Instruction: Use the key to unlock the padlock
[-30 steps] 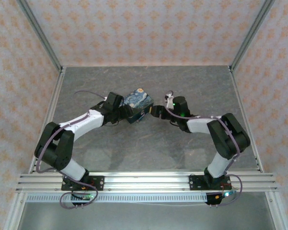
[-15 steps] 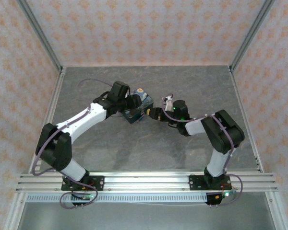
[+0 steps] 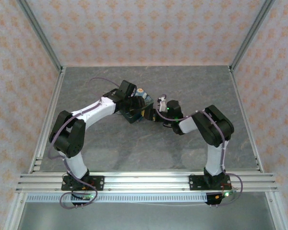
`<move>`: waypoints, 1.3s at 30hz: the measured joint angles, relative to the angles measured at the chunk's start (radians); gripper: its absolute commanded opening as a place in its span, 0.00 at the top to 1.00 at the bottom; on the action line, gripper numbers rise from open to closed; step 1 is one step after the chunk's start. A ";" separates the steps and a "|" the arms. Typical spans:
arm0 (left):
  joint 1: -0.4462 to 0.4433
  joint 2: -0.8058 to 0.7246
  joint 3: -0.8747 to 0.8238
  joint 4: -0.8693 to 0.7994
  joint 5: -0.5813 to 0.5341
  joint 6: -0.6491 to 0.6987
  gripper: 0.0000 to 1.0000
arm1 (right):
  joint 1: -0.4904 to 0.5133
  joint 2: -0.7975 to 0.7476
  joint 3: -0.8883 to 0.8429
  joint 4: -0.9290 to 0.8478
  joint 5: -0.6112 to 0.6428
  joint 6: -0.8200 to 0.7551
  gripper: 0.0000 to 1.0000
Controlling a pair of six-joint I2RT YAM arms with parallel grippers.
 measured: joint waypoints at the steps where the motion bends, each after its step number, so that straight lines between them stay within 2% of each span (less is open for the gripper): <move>1: 0.000 0.003 0.002 -0.001 0.000 0.002 0.39 | 0.001 0.007 0.003 0.000 0.000 0.000 0.37; 34: 0.000 0.030 0.023 0.002 -0.004 0.002 0.39 | 0.012 0.091 0.061 0.049 -0.085 0.026 0.40; 39: 0.000 0.030 0.023 0.002 -0.005 0.001 0.39 | 0.010 0.096 0.058 0.085 -0.091 0.029 0.44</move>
